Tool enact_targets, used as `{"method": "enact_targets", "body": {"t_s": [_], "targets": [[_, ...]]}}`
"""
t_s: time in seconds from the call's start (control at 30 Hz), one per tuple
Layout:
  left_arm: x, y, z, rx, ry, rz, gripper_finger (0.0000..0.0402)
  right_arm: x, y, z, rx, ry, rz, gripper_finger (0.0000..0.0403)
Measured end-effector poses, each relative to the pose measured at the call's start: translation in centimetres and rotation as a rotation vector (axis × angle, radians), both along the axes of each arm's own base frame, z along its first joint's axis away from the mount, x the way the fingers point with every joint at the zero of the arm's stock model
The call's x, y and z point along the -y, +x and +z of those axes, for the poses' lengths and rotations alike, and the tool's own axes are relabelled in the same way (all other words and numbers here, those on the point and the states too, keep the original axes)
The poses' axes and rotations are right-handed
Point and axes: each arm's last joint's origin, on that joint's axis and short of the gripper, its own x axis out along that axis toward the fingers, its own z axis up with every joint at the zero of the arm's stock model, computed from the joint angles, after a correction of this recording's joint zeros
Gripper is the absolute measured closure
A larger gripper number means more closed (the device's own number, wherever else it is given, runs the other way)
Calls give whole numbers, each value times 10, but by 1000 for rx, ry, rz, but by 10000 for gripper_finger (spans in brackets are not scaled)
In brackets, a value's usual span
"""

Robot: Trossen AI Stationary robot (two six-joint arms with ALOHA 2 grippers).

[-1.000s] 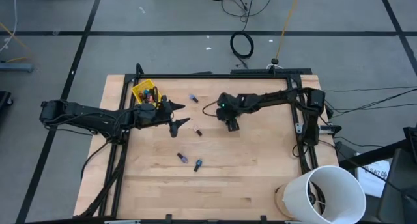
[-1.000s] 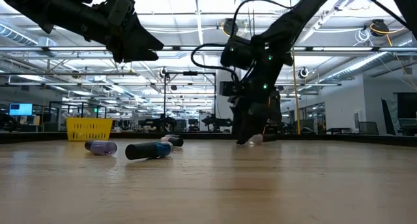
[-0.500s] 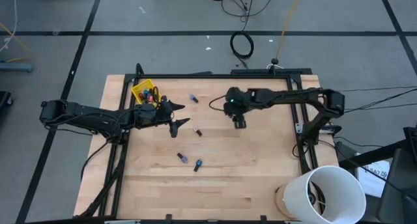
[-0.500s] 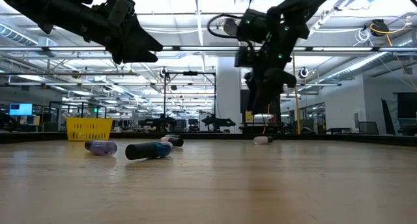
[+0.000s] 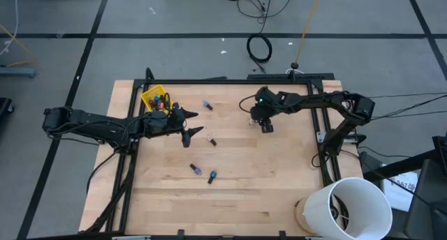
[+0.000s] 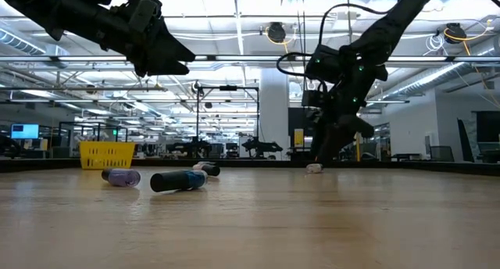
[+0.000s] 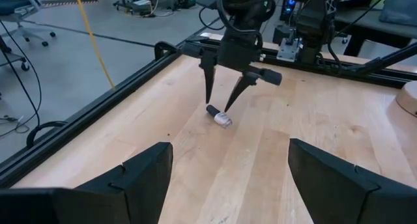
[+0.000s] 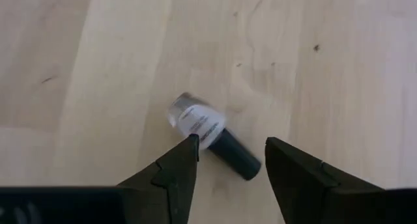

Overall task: Pick & Place Nail Polish
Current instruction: Put the white nail polish into the yellow bin

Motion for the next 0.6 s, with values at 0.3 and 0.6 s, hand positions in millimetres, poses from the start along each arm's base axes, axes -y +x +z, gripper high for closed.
{"method": "enact_targets", "body": {"t_s": [0.3, 0.6], "targets": [[0, 0, 0, 0, 0, 0, 107, 3, 3, -14, -21, 16, -6, 249], [0, 0, 0, -1, 1, 0, 107, -2, 3, -17, -42, 55, -34, 250]]}}
